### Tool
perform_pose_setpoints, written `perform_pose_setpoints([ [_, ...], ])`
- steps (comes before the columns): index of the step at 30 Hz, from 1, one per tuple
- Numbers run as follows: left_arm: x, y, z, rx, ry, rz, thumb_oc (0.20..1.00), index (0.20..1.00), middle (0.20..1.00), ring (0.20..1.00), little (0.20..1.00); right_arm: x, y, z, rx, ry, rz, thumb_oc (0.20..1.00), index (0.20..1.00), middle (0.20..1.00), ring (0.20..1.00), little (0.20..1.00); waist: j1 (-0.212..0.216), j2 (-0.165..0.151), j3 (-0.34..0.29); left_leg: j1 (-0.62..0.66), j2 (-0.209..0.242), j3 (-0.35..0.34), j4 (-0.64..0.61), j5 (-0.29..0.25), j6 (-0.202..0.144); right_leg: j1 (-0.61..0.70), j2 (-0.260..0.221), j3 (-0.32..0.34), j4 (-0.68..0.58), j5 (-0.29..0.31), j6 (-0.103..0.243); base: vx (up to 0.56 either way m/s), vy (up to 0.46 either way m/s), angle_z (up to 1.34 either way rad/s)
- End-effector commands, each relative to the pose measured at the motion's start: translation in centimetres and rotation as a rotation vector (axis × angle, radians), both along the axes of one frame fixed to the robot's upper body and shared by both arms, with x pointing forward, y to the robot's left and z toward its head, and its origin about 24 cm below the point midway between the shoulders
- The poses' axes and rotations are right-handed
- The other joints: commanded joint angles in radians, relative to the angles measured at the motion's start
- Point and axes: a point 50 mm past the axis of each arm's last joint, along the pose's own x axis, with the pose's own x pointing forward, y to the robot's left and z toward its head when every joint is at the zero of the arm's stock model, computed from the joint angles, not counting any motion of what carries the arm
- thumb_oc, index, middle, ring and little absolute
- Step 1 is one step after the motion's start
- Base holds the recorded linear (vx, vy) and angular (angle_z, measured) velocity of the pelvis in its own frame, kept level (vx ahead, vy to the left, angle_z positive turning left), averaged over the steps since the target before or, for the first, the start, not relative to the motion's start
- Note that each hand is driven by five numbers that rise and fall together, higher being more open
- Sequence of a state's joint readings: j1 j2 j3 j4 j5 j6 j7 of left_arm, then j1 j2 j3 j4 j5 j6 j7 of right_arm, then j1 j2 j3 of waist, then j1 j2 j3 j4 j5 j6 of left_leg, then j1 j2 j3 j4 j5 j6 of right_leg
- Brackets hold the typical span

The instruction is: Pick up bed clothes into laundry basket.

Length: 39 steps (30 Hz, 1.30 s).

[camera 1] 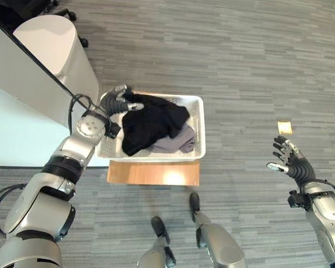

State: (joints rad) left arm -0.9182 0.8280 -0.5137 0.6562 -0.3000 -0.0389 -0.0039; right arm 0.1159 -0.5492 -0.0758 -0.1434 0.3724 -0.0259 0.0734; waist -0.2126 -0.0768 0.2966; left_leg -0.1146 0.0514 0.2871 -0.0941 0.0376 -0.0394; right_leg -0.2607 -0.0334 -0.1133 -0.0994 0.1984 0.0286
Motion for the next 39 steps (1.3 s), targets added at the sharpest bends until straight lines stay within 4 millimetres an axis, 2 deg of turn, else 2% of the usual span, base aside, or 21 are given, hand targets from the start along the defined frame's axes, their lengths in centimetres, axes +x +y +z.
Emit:
perform_pose_setpoints([
  [1,0.2,-0.6,4.6,0.031,-0.168,-0.024,1.000,1.000,1.000,1.000,1.000,-0.5,-0.1,2.2,0.008,-0.127,0.010,1.000,1.000,1.000,1.000,1.000,0.028,-0.002,-0.051,0.003,0.033,-0.086,0.007,0.007,-0.046,0.061,-0.124,-0.017,0.012,-0.071,0.188,0.01,-0.005,0.08],
  [6,-0.4,-1.3,5.0,0.010,-0.205,-0.072,1.000,1.000,1.000,1.000,1.000,-0.4,0.0,2.2,0.009,-0.126,0.029,1.000,1.000,1.000,1.000,1.000,0.042,0.007,-0.059,0.010,0.029,-0.098,0.007,0.005,-0.045,0.077,-0.128,-0.031,0.012,-0.076,0.188,0.01,-0.008,0.08],
  [7,-1.1,-1.4,5.0,-0.071,-0.247,-0.099,1.000,1.000,1.000,1.000,1.000,-0.4,0.3,2.3,0.016,-0.130,0.037,1.000,1.000,1.000,1.000,1.000,0.059,0.008,-0.066,0.016,0.027,-0.105,0.007,0.003,-0.044,0.087,-0.131,-0.039,0.012,-0.079,0.187,0.03,-0.015,0.16],
  [9,-1.7,-1.1,4.5,-0.105,-0.247,-0.111,1.000,1.000,1.000,1.000,1.000,-0.4,0.4,2.2,0.021,-0.128,0.042,1.000,1.000,1.000,1.000,1.000,0.059,0.011,-0.071,0.020,0.027,-0.108,0.007,0.001,-0.044,0.094,-0.132,-0.042,0.012,-0.082,0.187,0.02,-0.014,0.08],
  [11,-3.3,-0.5,2.3,-0.237,-0.238,-0.128,1.000,1.000,1.000,1.000,1.000,-0.5,0.5,2.2,0.040,-0.129,0.034,1.000,1.000,1.000,1.000,1.000,0.079,0.013,-0.082,0.032,0.025,-0.112,0.007,-0.004,-0.042,0.109,-0.135,-0.050,0.012,-0.087,0.183,0.04,-0.012,0.08],
  [12,-4.5,0.1,1.1,-0.277,-0.230,-0.131,1.000,1.000,1.000,1.000,1.000,-0.5,0.4,2.1,0.052,-0.129,0.022,1.000,1.000,1.000,1.000,1.000,0.090,0.015,-0.088,0.039,0.024,-0.114,0.007,-0.007,-0.041,0.119,-0.136,-0.052,0.012,-0.091,0.180,0.08,-0.011,0.07],
  [13,-6.6,0.8,-1.1,-0.353,-0.209,-0.130,1.000,1.000,1.000,1.000,1.000,-0.8,-0.1,1.9,0.056,-0.130,-0.017,1.000,1.000,1.000,1.000,1.000,0.116,0.014,-0.102,0.051,0.024,-0.122,0.007,-0.011,-0.039,0.137,-0.137,-0.056,0.012,-0.098,0.175,0.08,-0.012,0.10],
  [16,-9.7,1.7,-4.5,-0.487,-0.171,-0.091,1.000,1.000,1.000,1.000,1.000,-1.0,-0.2,1.2,0.031,-0.102,-0.053,1.000,1.000,1.000,1.000,1.000,0.142,0.019,-0.127,0.075,0.022,-0.134,0.007,-0.019,-0.035,0.171,-0.139,-0.064,0.012,-0.112,0.167,0.07,-0.030,0.14],
  [20,-13.6,2.1,-8.2,-0.633,-0.096,-0.063,1.000,1.000,1.000,1.000,1.000,-1.2,0.5,0.2,0.058,-0.064,-0.045,1.000,1.000,1.000,1.000,1.000,0.178,0.025,-0.157,0.111,0.016,-0.160,0.007,-0.032,-0.029,0.232,-0.146,-0.086,0.012,-0.130,0.155,0.06,-0.023,0.32],
  [23,-15.6,2.4,-10.4,-0.688,-0.046,-0.007,1.000,1.000,1.000,1.000,1.000,-1.1,1.2,-0.2,0.058,-0.049,-0.022,1.000,1.000,1.000,1.000,1.000,0.212,0.028,-0.175,0.137,0.013,-0.182,0.007,-0.037,-0.026,0.278,-0.151,-0.117,0.012,-0.145,0.147,0.04,-0.020,0.32],
  [24,-15.7,2.5,-10.4,-0.688,-0.045,-0.005,1.000,1.000,1.000,1.000,1.000,-1.1,1.2,-0.2,0.058,-0.047,-0.020,1.000,1.000,1.000,1.000,1.000,0.209,0.029,-0.175,0.139,0.013,-0.184,0.007,-0.038,-0.026,0.280,-0.152,-0.118,0.012,-0.146,0.147,0.02,-0.013,0.30],
  [26,-17.4,3.5,-12.4,-0.793,-0.058,0.123,1.000,1.000,1.000,1.000,1.000,-1.0,1.7,-0.4,0.073,-0.043,-0.013,1.000,1.000,1.000,1.000,1.000,0.249,0.026,-0.190,0.155,0.007,-0.207,0.007,-0.043,-0.021,0.318,-0.164,-0.153,0.013,-0.157,0.143,0.05,-0.015,0.30],
  [28,-18.4,4.1,-13.0,-0.797,-0.076,0.188,1.000,1.000,1.000,1.000,1.000,-0.9,1.8,-0.5,0.069,-0.043,-0.010,1.000,1.000,1.000,1.000,1.000,0.275,0.024,-0.190,0.161,-0.001,-0.236,0.007,-0.045,-0.018,0.342,-0.175,-0.183,0.019,-0.163,0.140,0.04,-0.006,0.21],
  [29,-18.4,4.1,-13.0,-0.797,-0.076,0.188,1.000,1.000,1.000,1.000,1.000,-0.9,1.8,-0.5,0.069,-0.043,-0.010,1.000,1.000,1.000,1.000,1.000,0.274,0.024,-0.190,0.161,-0.001,-0.236,0.007,-0.045,-0.018,0.343,-0.175,-0.184,0.019,-0.163,0.141,0.03,-0.007,0.34],
  [30,-19.2,5.0,-12.6,-0.764,-0.117,0.240,1.000,1.000,1.000,1.000,1.000,0.0,2.9,0.1,0.050,-0.068,0.062,1.000,1.000,1.000,1.000,1.000,0.339,0.017,-0.188,0.161,-0.002,-0.272,0.019,-0.049,-0.015,0.360,-0.186,-0.218,0.032,-0.167,0.141,0.02,-0.003,0.38],
  [31,-19.2,5.0,-12.6,-0.764,-0.118,0.241,1.000,1.000,1.000,1.000,1.000,0.1,3.0,0.1,0.051,-0.068,0.064,1.000,1.000,1.000,1.000,1.000,0.336,0.017,-0.187,0.162,-0.003,-0.274,0.019,-0.050,-0.015,0.362,-0.186,-0.219,0.032,-0.168,0.142,0.05,0.008,0.25],
  [33,-19.5,5.5,-12.2,-0.739,-0.137,0.259,1.000,1.000,1.000,1.000,1.000,0.9,4.1,1.0,0.055,-0.113,0.123,1.000,1.000,1.000,1.000,1.000,0.384,0.011,-0.183,0.155,-0.013,-0.312,0.042,-0.060,-0.008,0.377,-0.204,-0.249,0.062,-0.177,0.144,0.04,0.057,0.29],
  [35,-18.9,5.7,-11.8,-0.691,-0.159,0.282,1.000,1.000,1.000,1.000,1.000,1.8,5.2,1.6,0.124,-0.158,0.147,1.000,1.000,1.000,1.000,1.000,0.433,0.013,-0.174,0.136,-0.041,-0.389,0.074,-0.075,0.011,0.376,-0.250,-0.295,0.178,-0.187,0.151,0.04,0.127,0.67],
  [37,-18.7,5.7,-10.5,-0.602,-0.197,0.288,1.000,1.000,1.000,1.000,1.000,2.2,6.0,1.5,0.154,-0.157,0.163,1.000,1.000,1.000,1.000,1.000,0.457,0.028,-0.169,0.133,-0.086,-0.465,0.083,-0.075,0.044,0.350,-0.315,-0.310,0.337,-0.114,0.150,0.09,0.211,1.06],
  [38,-19.0,5.4,-10.4,-0.612,-0.209,0.282,1.000,1.000,1.000,1.000,1.000,2.2,6.1,1.6,0.153,-0.163,0.162,1.000,1.000,1.000,1.000,1.000,0.455,0.036,-0.170,0.134,-0.115,-0.505,0.090,-0.071,0.065,0.331,-0.347,-0.285,0.440,-0.052,0.143,0.17,0.299,1.81],
  [39,-19.2,5.2,-10.3,-0.639,-0.224,0.277,1.000,1.000,1.000,1.000,1.000,2.2,6.3,1.6,0.161,-0.166,0.169,1.000,1.000,1.000,1.000,1.000,0.451,0.051,-0.172,0.143,-0.146,-0.548,0.099,-0.068,0.084,0.291,-0.370,-0.233,0.551,0.019,0.135,0.14,0.326,2.46],
])
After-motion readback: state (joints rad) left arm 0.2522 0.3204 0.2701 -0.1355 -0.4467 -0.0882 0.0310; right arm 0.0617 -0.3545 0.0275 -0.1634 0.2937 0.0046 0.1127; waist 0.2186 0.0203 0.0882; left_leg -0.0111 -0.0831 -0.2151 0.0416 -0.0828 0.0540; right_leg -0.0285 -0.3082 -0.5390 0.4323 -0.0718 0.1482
